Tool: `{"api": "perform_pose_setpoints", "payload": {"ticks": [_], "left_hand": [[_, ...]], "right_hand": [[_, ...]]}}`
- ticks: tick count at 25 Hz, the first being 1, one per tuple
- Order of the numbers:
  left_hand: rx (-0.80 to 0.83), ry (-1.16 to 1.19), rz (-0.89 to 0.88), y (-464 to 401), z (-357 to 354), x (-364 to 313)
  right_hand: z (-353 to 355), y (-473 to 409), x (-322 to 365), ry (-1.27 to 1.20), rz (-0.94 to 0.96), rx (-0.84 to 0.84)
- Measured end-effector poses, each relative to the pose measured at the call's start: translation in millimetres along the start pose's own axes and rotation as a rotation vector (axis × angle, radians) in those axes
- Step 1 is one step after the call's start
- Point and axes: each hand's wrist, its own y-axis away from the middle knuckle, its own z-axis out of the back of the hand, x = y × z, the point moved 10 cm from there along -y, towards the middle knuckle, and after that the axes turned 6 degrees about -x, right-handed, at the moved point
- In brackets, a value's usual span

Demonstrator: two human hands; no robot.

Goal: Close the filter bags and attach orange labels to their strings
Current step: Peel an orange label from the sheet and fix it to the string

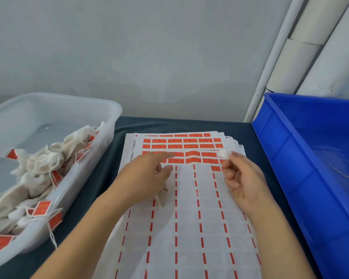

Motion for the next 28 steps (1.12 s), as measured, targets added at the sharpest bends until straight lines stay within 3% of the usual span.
{"api": "perform_pose_setpoints", "payload": {"ticks": [7, 14, 28], "left_hand": [[-0.129, 0.174, 0.056, 49.5, 2.1, 17.1], [-0.083, 0.611, 0.003, 62.7, -1.3, 16.4], [-0.097, 0.842, -0.078, 61.0, -6.9, 9.4]], "right_hand": [[-11.8, 8.0, 9.5, 0.052, 0.099, -0.003], [-46.2, 31.7, 29.1, 0.067, 0.231, 0.079], [-100.1, 73.4, 48.5, 0.291, 0.392, 0.289]]}}
